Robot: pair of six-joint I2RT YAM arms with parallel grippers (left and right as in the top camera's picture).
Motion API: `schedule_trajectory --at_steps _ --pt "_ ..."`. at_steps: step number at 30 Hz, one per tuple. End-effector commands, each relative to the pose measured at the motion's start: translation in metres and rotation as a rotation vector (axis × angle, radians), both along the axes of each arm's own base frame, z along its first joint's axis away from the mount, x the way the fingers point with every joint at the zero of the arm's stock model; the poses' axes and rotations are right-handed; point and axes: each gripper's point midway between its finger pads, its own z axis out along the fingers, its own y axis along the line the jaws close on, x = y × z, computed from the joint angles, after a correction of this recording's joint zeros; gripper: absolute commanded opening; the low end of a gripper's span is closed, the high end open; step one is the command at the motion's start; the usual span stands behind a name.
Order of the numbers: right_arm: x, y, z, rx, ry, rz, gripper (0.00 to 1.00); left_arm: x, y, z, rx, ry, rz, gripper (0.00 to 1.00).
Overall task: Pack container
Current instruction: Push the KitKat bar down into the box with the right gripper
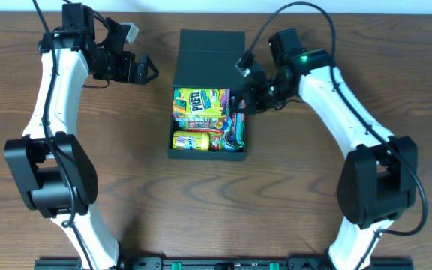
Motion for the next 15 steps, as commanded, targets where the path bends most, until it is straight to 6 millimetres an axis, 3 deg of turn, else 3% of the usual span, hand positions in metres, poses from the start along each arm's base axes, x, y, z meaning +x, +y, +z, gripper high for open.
schedule_trajectory --at_steps 1,9,15 --pt "0.009 -0.017 -0.008 -0.088 -0.006 -0.056 0.02 0.003 0.002 0.016 0.014 -0.043 0.002 0.95" --pt "0.007 -0.030 -0.022 -0.189 0.003 -0.072 0.02 0.005 0.002 0.017 0.014 -0.051 0.002 0.95" --pt "0.000 -0.027 -0.043 -0.207 0.070 -0.053 0.02 0.005 0.002 0.017 0.014 -0.051 0.002 0.95"
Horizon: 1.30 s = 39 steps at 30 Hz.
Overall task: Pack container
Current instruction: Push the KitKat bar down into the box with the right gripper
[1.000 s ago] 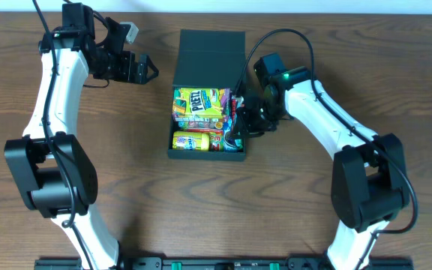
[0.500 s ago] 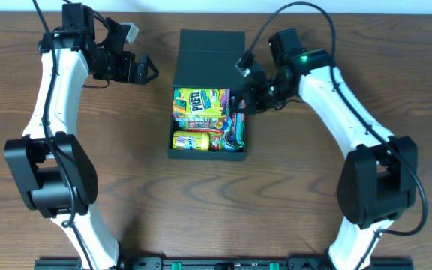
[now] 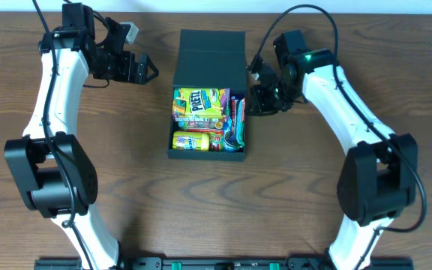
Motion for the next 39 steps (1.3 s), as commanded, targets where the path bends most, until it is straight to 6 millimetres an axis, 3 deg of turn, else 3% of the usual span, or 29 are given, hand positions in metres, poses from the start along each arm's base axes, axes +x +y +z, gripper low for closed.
schedule_trajectory --at_steps 1,10,23,29,34,39 --pt "-0.002 0.005 -0.014 -0.016 0.035 0.005 0.01 0.004 0.002 0.017 0.014 -0.047 0.002 0.96" --pt "-0.005 0.014 -0.027 -0.024 0.051 0.029 0.02 0.004 0.002 0.017 0.014 -0.047 0.002 0.96" --pt "-0.014 0.035 -0.025 -0.001 0.048 0.078 0.01 0.004 0.002 0.017 0.014 -0.047 0.002 0.95" --pt "-0.006 0.016 -0.033 -0.103 0.067 -0.033 0.02 0.004 0.002 0.017 0.014 -0.046 0.003 0.96" --pt "0.005 0.006 -0.020 -0.101 0.065 -0.080 0.01 0.003 0.002 0.016 0.014 -0.042 0.003 0.96" --pt "0.021 0.008 0.006 -0.089 0.010 -0.085 0.02 0.002 0.002 0.016 0.013 -0.039 0.002 0.95"
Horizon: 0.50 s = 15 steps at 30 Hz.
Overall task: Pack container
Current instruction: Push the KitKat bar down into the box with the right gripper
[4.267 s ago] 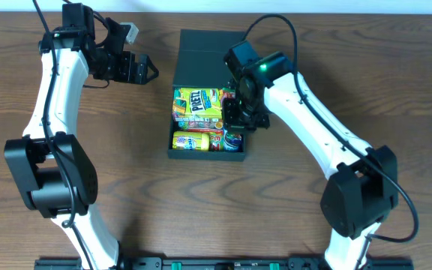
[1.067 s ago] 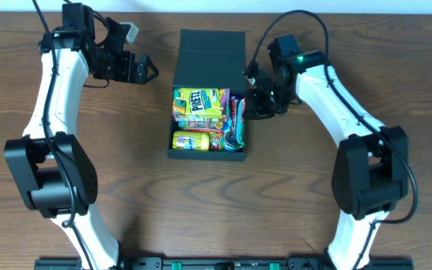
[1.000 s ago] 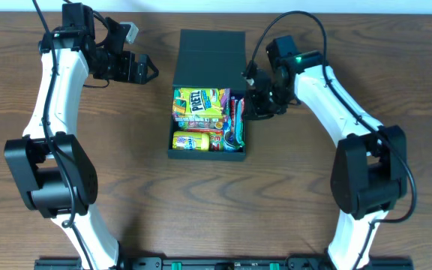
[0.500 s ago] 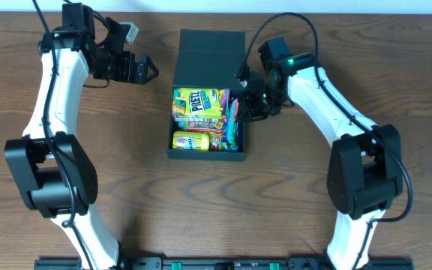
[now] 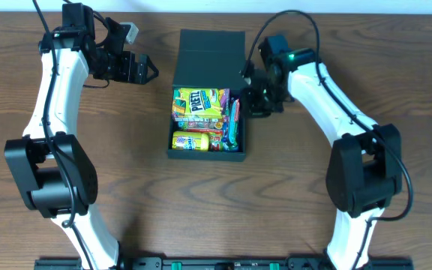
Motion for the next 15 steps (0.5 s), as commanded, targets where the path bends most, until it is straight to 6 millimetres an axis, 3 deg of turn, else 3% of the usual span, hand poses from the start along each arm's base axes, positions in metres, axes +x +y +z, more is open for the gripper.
schedule_trajectory --at_steps 1,4,8,15 --pt "0.016 0.001 0.019 0.006 -0.053 -0.019 0.02 0.003 0.002 0.016 0.014 -0.042 0.003 0.96" --pt "0.014 0.018 0.031 0.068 -0.073 0.035 0.02 0.003 0.002 0.016 0.014 -0.042 0.003 0.95" --pt "0.004 0.024 0.027 0.062 -0.061 0.083 0.02 0.003 0.002 0.016 0.014 -0.043 0.002 0.96" --pt "-0.008 0.017 0.008 0.003 -0.020 0.083 0.02 0.004 0.002 0.017 0.015 -0.047 0.002 0.95"
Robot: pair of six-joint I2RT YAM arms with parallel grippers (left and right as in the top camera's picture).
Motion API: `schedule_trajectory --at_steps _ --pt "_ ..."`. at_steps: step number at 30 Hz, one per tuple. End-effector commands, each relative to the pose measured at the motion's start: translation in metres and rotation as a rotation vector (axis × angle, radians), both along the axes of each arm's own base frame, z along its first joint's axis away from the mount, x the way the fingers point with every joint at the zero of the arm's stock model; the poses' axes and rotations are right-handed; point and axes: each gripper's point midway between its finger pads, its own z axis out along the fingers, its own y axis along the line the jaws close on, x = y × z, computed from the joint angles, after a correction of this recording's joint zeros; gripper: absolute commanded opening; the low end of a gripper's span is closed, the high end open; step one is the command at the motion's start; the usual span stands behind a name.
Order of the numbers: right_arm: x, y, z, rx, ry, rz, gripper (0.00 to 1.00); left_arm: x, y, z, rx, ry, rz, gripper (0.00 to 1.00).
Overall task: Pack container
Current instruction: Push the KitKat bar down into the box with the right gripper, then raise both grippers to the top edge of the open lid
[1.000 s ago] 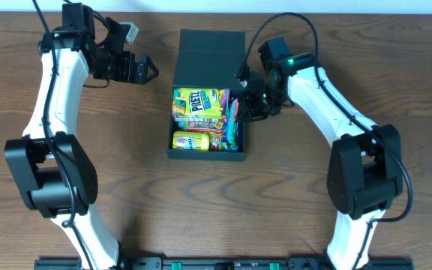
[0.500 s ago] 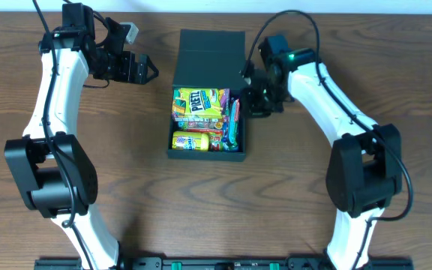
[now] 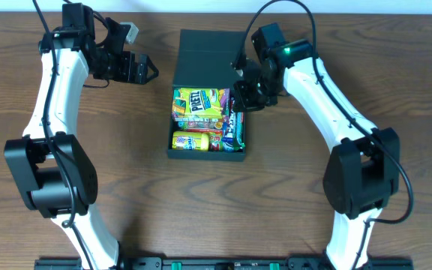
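In the overhead view the dark box (image 3: pixel 177 112) sits mid-table with its lid (image 3: pixel 211 49) folded open at the back. Inside lie a yellow-green snack bag (image 3: pixel 199 103), a yellow tube (image 3: pixel 192 140) and colourful packets (image 3: pixel 233 133) along the right wall. My right gripper (image 3: pixel 240 95) hovers over the box's right rim, at the top of those packets; whether its fingers are open or shut does not show. My left gripper (image 3: pixel 148 70) is left of the lid, open, holding nothing.
The brown wooden table (image 3: pixel 126 195) surrounds the box. Both arm bases (image 3: pixel 51 176) stand near the front edge, left and right of the box. No other loose objects show.
My right gripper has moved a little left and back, from just outside the right wall to over the rim. The blue-green packet now lies further inside the box. The left arm is unchanged.
My right gripper was first at the box's right rim by the packets. It then stood just right of the box, was back at the wall, and now reaches over the rim. The packets have shifted inward. The left arm stayed put.
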Motion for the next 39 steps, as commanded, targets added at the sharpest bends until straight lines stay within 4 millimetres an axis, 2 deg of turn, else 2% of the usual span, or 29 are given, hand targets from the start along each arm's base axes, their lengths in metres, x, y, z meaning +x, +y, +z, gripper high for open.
schedule_trajectory --at_steps 1,10,19,22,25,27,29,31,33,34,35,36,39 --pt "-0.007 -0.007 -0.013 -0.044 0.017 0.013 0.02 0.004 0.002 0.017 0.014 -0.045 0.002 0.95" --pt "-0.028 -0.017 -0.043 -0.082 0.093 0.013 0.01 0.003 0.002 0.017 0.014 -0.044 0.002 0.95" --pt "-0.024 -0.016 -0.045 -0.079 0.076 0.011 0.02 0.002 0.002 0.016 0.013 -0.039 0.003 0.95" --pt "-0.016 -0.014 -0.033 -0.060 0.053 0.005 0.02 0.003 0.002 0.016 0.012 -0.039 0.005 0.95" --pt "0.001 -0.012 -0.009 -0.036 -0.009 -0.006 0.01 0.003 0.002 0.016 0.010 -0.036 0.010 0.95" --pt "0.019 -0.011 0.010 -0.013 -0.080 -0.017 0.02 0.004 0.002 0.017 0.002 -0.031 0.030 0.95" --pt "0.041 -0.017 0.028 0.014 -0.167 -0.046 0.02 0.010 0.003 0.020 -0.019 -0.027 0.082 1.00" --pt "0.057 -0.027 0.032 0.027 -0.208 -0.083 0.02 0.015 0.003 0.022 -0.036 -0.026 0.119 0.79" --pt "0.067 -0.040 0.033 0.030 -0.219 -0.125 0.01 0.018 0.003 0.024 -0.051 -0.024 0.151 0.45" --pt "0.070 -0.045 0.033 0.030 -0.225 -0.138 0.02 0.020 0.003 0.024 -0.059 -0.020 0.167 0.24" --pt "0.073 -0.049 0.034 0.030 -0.229 -0.147 0.02 0.021 0.003 0.025 -0.063 -0.018 0.176 0.12" --pt "0.075 -0.054 0.034 0.031 -0.231 -0.158 0.07 0.021 0.003 0.024 -0.066 -0.015 0.181 0.06" --pt "0.076 -0.060 0.035 0.045 -0.222 -0.172 0.08 0.021 0.003 0.024 -0.066 -0.015 0.181 0.06"
